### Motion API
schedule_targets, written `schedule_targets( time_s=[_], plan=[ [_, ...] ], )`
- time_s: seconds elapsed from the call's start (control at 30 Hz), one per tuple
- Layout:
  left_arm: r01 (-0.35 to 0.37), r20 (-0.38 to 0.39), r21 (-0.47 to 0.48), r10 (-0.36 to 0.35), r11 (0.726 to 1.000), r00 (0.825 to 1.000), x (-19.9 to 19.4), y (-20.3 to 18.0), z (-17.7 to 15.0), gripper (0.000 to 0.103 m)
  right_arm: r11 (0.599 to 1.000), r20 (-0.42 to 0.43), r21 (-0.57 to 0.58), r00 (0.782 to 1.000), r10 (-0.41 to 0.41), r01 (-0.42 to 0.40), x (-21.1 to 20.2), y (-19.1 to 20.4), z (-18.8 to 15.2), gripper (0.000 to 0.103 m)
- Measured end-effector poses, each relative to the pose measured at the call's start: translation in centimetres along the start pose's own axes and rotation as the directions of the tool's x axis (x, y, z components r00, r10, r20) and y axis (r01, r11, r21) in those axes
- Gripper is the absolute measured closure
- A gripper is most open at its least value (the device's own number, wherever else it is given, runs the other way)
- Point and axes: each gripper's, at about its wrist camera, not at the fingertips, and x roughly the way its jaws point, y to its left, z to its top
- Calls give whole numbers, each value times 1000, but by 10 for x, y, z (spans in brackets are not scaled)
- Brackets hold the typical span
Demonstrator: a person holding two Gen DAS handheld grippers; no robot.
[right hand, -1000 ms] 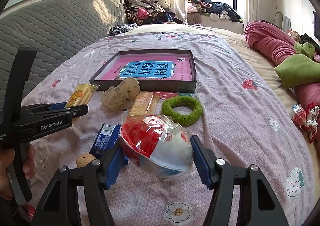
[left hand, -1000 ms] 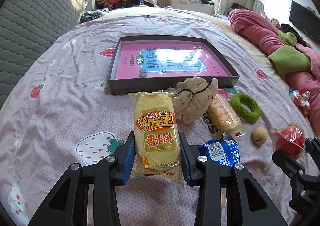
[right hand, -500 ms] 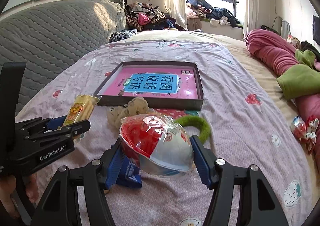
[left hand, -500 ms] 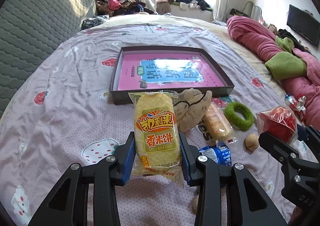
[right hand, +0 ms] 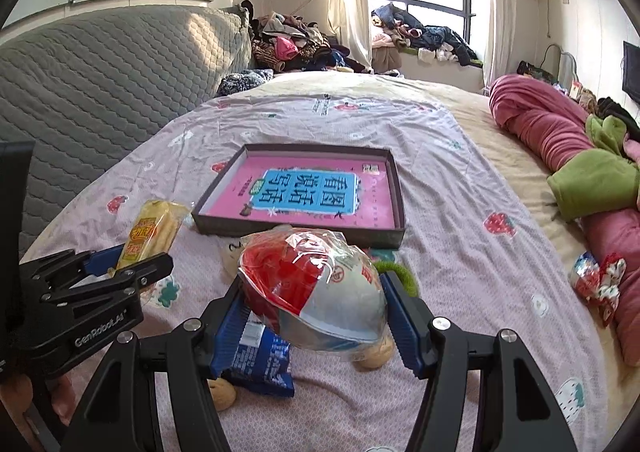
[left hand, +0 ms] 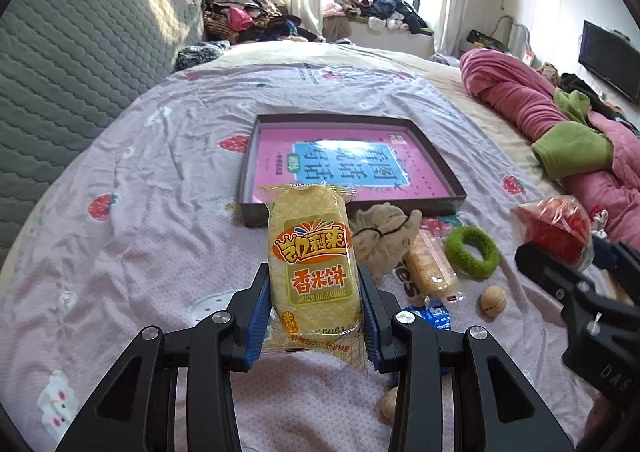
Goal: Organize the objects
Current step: 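Lift and carry the yellow cake and red-white ball toward the tray with both tools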
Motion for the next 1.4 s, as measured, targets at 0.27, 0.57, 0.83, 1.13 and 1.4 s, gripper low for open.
schedule_targets(
  time_s=[0.27, 0.57, 0.83, 1.13, 1.4],
  plan=[
    [-21, 32, -22, 21, 1000, 999, -17, 2, 26, 62, 1000, 31, -18, 1000, -5, 5, -9, -6, 21, 39],
    [-26, 46, -9, 27, 1000, 999, -18, -7, 51, 62, 999, 48, -33, 999, -4, 5, -9, -15, 45, 39],
    [-30, 58, 12, 29, 999, 998, -8, -17, 76, 62, 999, 85, -51, 996, -10, 15, -4, -20, 77, 39],
    [-23, 69, 21, 21, 1000, 997, 18, -24, 123, 62, 999, 142, -43, 990, -7, 13, 12, -32, 127, 39],
    [-38, 92, 27, 35, 999, 995, 47, -30, 173, 62, 998, 151, -66, 988, -16, 26, 41, -39, 164, 39]
  ],
)
